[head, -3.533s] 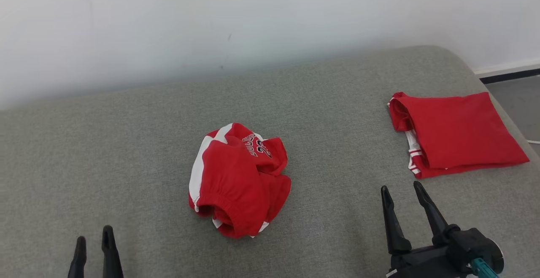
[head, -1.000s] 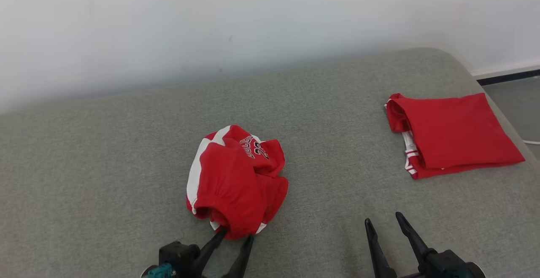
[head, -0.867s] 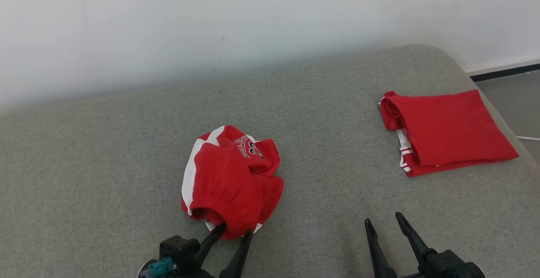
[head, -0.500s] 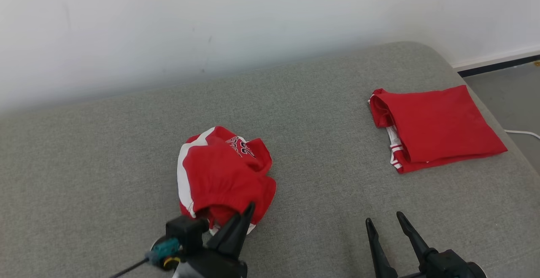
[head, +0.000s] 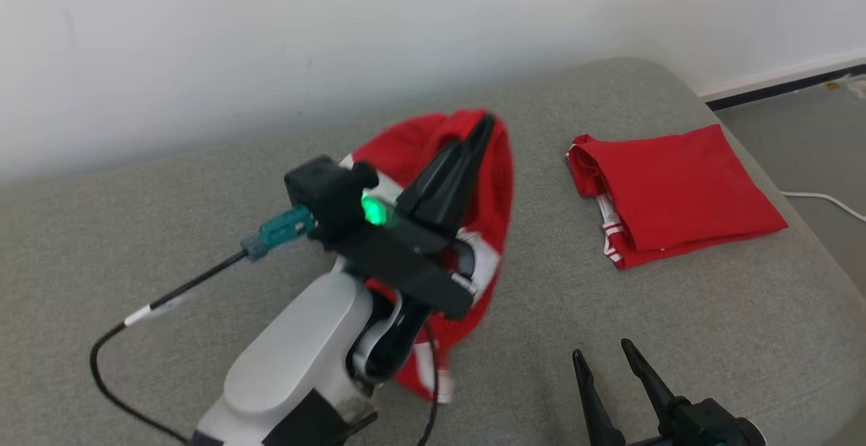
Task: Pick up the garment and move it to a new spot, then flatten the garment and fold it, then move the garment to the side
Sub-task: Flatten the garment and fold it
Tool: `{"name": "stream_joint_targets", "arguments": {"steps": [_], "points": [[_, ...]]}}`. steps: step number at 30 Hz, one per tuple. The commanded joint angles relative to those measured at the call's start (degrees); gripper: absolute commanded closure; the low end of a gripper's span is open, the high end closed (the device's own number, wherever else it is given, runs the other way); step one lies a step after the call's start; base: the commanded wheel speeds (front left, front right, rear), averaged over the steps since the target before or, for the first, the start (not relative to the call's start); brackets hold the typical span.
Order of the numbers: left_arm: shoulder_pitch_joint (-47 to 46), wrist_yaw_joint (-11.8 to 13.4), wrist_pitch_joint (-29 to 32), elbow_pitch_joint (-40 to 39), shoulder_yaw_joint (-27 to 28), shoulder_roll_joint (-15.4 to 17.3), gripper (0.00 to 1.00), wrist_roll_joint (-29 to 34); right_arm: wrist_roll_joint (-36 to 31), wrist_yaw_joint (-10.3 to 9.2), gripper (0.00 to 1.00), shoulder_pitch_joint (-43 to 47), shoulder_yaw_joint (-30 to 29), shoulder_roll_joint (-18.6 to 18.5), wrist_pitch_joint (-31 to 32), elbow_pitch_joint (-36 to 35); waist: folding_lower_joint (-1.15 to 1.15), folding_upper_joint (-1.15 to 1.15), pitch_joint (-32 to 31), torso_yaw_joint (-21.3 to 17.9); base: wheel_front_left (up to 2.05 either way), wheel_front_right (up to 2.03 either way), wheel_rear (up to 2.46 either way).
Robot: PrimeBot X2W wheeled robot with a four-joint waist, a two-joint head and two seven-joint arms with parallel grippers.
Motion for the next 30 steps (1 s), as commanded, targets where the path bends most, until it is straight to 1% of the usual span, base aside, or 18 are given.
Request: {"name": "stream_joint_targets", "arguments": {"steps": [1, 2, 5, 8, 12, 16, 17, 21, 25, 30], "points": [[-2.1, 0.1, -0.5, -1.1, 0.0, -1.1, 1.00, -1.3, 0.4, -0.17, 0.00, -0.3, 0.2, -0.1, 0.0, 0.2, 0.00, 0.00, 0.4, -0.7, 0.00, 0.00, 0.00], [-3.2, 0.1, -0.7, -2.2, 0.2, -1.8, 1.00, -2.9, 0.5, -0.17, 0.00, -0.3, 0.2, -0.1, 0.0, 0.2, 0.00, 0.00, 0.5, -0.8, 0.00, 0.00, 0.00], [-6.3, 0.1, -0.9, -4.2, -0.2, -2.6, 1.00, -3.3, 0.7, -0.17, 0.00, -0.2, 0.3, -0.1, 0.0, 0.2, 0.00, 0.00, 0.7, -0.9, 0.00, 0.00, 0.00], [-7.1, 0.1, -1.1, -5.0, 1.2, -3.3, 1.00, -5.1, 0.8, -0.17, 0.00, -0.2, 0.3, -0.1, 0.0, 0.2, 0.00, 0.00, 0.8, -0.7, 0.00, 0.00, 0.00], [-5.6, 1.7, -1.1, -3.7, 2.8, -3.7, 1.00, -3.7, 0.9, -0.17, 0.00, -0.4, 0.0, -0.1, 0.0, -0.1, 0.00, 0.00, 1.5, 0.4, 0.00, 0.00, 0.00], [-1.5, 2.6, -1.1, 0.6, 5.1, -3.2, 1.00, -2.3, 0.8, -0.17, 0.00, -0.7, 0.0, -0.1, 0.0, -0.4, 0.00, 0.00, 2.8, 2.2, 0.00, 0.00, 0.00], [-0.1, 2.9, -1.1, 2.1, 5.8, -3.1, 1.00, -2.8, 0.7, -0.17, 0.00, -0.8, -0.2, -0.1, 0.0, -0.5, 0.00, 0.00, 3.1, 2.7, 0.00, 0.00, 0.00], [4.4, 4.1, -1.1, 8.9, 8.9, -1.4, 1.00, -1.7, 0.3, -0.17, 0.00, -1.3, -0.2, -0.1, 0.0, -0.6, 0.00, 0.00, 4.1, 4.5, 0.00, 0.00, 0.00], [7.5, 4.7, -1.1, 14.1, 13.6, -1.0, 1.00, -0.6, 0.1, -0.17, 0.00, -1.6, 0.2, -0.1, 0.0, -0.7, 0.00, 0.00, 4.7, 5.9, 0.00, 0.00, 0.00], [9.5, 5.1, -1.1, 17.4, 19.5, -0.8, 1.00, 1.9, 0.0, -0.17, 0.00, -1.9, 0.4, -0.1, 0.0, -0.5, 0.00, 0.00, 4.9, 7.0, 0.00, 0.00, 0.00]]}}
